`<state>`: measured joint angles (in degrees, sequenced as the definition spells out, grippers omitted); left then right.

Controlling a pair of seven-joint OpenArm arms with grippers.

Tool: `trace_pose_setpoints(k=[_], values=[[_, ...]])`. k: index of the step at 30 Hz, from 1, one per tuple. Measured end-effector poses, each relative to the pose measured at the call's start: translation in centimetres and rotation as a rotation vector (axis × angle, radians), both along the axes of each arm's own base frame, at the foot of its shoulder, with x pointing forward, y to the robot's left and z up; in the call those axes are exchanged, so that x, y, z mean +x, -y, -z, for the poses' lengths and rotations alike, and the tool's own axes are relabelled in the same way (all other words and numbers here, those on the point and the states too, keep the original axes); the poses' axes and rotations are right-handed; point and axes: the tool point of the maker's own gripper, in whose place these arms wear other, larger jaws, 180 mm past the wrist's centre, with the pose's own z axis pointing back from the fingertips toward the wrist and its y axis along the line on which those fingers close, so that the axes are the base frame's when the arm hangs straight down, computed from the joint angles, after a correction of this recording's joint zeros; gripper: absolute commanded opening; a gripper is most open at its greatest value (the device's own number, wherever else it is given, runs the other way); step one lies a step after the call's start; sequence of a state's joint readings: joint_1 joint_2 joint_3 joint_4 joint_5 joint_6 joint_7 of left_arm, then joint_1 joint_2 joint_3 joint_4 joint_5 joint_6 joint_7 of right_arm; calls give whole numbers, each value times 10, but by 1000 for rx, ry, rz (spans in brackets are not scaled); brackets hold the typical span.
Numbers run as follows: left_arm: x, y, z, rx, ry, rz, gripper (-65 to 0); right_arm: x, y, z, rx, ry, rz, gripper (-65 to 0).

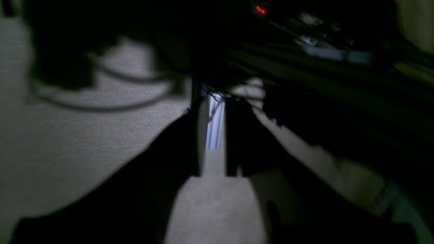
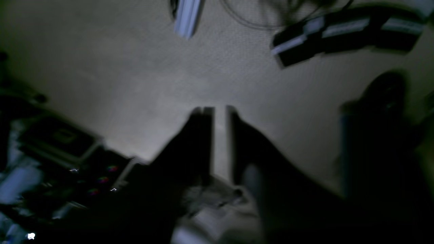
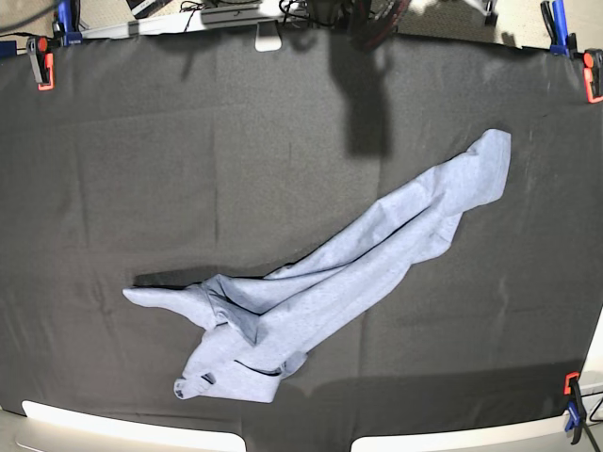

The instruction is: Layout the t-shirt on the table in an organized manner, then fold the t-shirt properly

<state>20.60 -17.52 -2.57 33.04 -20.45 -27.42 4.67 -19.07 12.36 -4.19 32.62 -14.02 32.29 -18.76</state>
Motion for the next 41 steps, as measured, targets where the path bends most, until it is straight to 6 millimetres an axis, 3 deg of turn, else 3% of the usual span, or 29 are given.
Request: trace_pose_setpoints(k=[2, 3, 9, 18, 30, 41], values=[[2, 5, 4, 15, -6, -18, -531, 17, 4, 8, -17, 83, 27, -355], [3, 9, 5, 14, -8, -25, -531, 24, 8, 12, -38, 125, 31, -350], [-6, 32, 15, 73, -33, 25, -531, 32, 44, 18, -227, 200, 30, -350], [-4, 71, 16, 28, -15, 0, -531, 42, 60, 18, -327, 251, 83, -351], [7, 10, 16, 199, 20, -203, -531, 52, 51, 19, -307, 289, 263, -351], [3, 19, 24, 202, 6, -153, -531, 52, 51, 20, -308, 290, 263, -351]])
